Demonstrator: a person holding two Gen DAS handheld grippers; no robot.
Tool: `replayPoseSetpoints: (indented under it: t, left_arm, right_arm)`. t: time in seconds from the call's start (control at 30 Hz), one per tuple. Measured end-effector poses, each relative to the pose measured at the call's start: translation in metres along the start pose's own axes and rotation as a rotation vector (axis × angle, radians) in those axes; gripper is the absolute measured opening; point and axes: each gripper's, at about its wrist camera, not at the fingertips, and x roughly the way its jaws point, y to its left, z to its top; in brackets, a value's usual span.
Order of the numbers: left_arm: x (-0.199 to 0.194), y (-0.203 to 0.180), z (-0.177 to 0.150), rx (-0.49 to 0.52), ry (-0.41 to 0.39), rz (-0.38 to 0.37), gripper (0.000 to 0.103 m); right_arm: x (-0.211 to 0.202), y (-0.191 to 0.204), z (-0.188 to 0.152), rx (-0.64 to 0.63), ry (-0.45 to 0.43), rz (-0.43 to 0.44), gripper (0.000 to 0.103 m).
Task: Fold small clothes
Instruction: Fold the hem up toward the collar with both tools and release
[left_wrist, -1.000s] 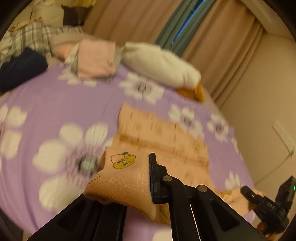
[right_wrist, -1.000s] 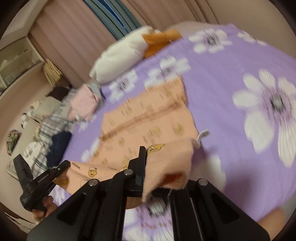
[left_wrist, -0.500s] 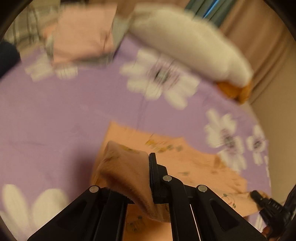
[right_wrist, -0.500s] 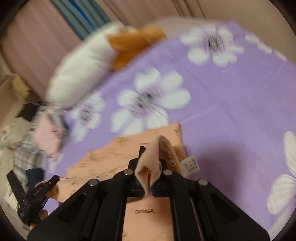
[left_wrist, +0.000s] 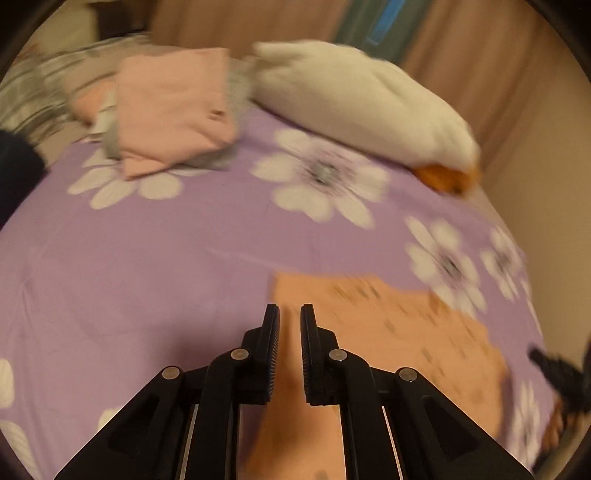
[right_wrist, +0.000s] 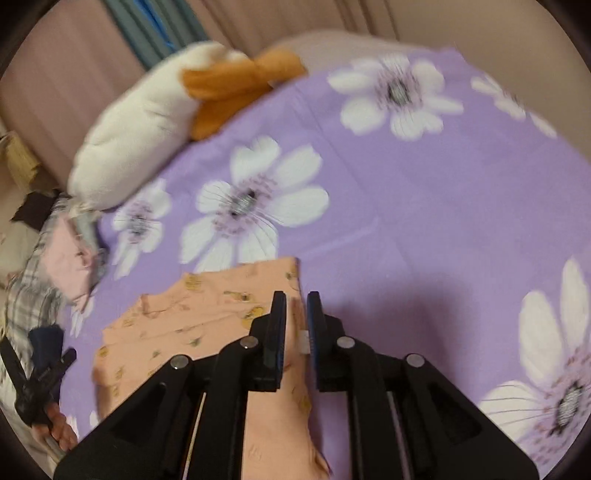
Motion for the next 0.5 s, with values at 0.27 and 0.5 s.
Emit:
replayPoseSetpoints:
  t: [0.27,0.5]
  left_arm:
    - [0.073,-0.062,-0.046,0.159,0.288,-0.072,0.006]
    - [0.097,-0.065,0.037,0.036,0.077,0.078,0.006]
  right_arm:
    - [0.041,0.039,-0.065,-0.057,0.241,0.108,0.010]
    - [0.103,0.065,-0.015,0.007,0.177,0.086,0.005]
